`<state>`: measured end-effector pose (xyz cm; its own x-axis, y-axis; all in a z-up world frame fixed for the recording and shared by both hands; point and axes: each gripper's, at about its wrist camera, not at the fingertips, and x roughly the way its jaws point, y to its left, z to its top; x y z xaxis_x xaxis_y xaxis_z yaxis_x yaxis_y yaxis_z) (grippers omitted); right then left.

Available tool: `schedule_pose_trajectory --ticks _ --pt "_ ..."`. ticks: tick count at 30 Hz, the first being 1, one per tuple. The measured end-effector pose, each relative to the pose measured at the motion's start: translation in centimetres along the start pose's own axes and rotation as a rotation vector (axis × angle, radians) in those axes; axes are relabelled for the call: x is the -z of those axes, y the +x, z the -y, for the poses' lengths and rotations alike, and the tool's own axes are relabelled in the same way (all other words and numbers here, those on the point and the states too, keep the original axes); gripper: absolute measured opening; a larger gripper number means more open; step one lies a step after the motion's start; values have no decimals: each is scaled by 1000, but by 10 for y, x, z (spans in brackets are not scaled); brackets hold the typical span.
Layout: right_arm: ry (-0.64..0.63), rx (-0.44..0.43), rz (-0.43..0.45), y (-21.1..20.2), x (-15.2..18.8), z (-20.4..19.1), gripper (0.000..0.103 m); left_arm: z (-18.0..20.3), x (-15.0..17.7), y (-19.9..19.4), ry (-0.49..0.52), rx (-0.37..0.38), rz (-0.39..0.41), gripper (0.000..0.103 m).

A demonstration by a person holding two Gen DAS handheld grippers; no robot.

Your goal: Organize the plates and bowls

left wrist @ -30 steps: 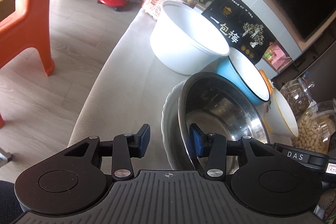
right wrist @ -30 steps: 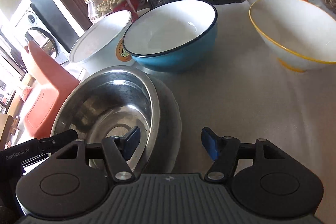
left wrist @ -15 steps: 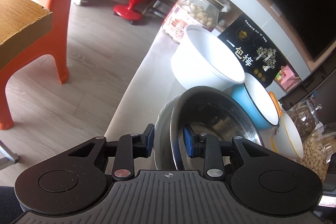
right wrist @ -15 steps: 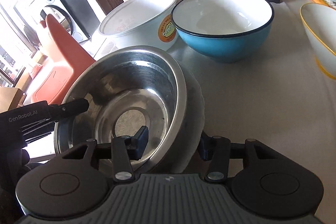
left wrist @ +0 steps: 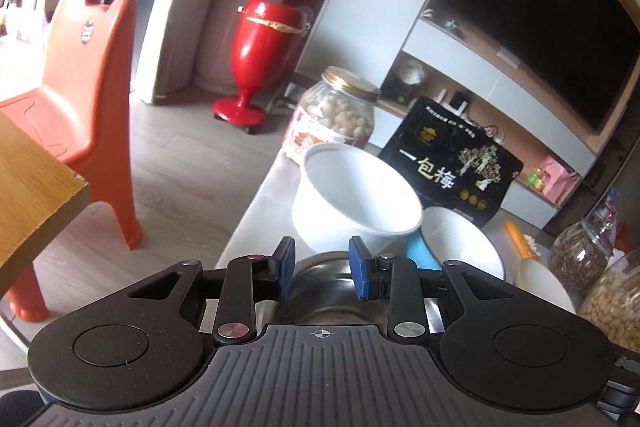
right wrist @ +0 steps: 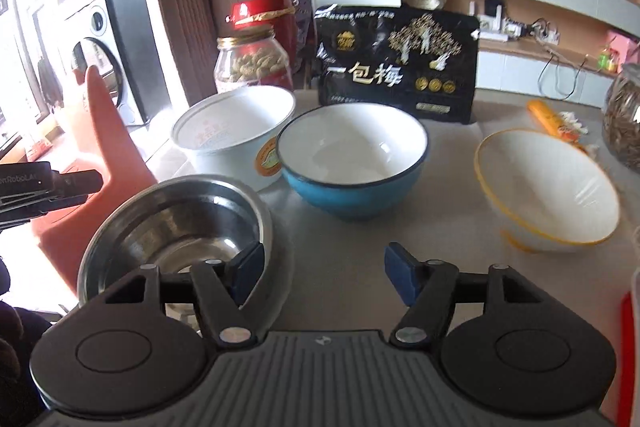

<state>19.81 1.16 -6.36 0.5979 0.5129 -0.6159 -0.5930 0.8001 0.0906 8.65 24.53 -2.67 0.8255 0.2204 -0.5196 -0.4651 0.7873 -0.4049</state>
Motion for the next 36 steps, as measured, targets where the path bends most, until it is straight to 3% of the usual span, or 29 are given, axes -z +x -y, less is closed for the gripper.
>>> schedule_pose_trajectory --ticks 2,4,7,10,14,21,24,26,27,30,36 --pt "6 118 117 -22 -3 21 78 26 -1 12 3 96 -58 32" --pt "47 173 196 -39 -8 50 85 53 2 30 -5 192 -146 32" --pt "143 203 157 -46 -19 102 85 100 15 62 -1 289 -275 32" --pt "319 162 81 -43 -23 162 85 143 29 96 10 334 -356 32" --pt "438 136 -9 -19 -24 215 85 184 39 138 44 297 -423 32" --pt "493 100 -107 40 -29 249 81 220 57 194 90 235 -489 33" --pt "508 67 -146 63 -31 253 65 226 65 208 110 228 -503 34" --pt "513 59 -174 74 -31 254 43 226 70 215 111 239 -523 34" --pt "522 50 -183 78 -30 254 37 225 72 216 109 242 -525 33" --pt "535 33 -188 79 -26 254 32 222 72 212 130 245 -512 27" --pt "425 54 -185 61 -19 222 31 206 69 181 192 240 -512 27"
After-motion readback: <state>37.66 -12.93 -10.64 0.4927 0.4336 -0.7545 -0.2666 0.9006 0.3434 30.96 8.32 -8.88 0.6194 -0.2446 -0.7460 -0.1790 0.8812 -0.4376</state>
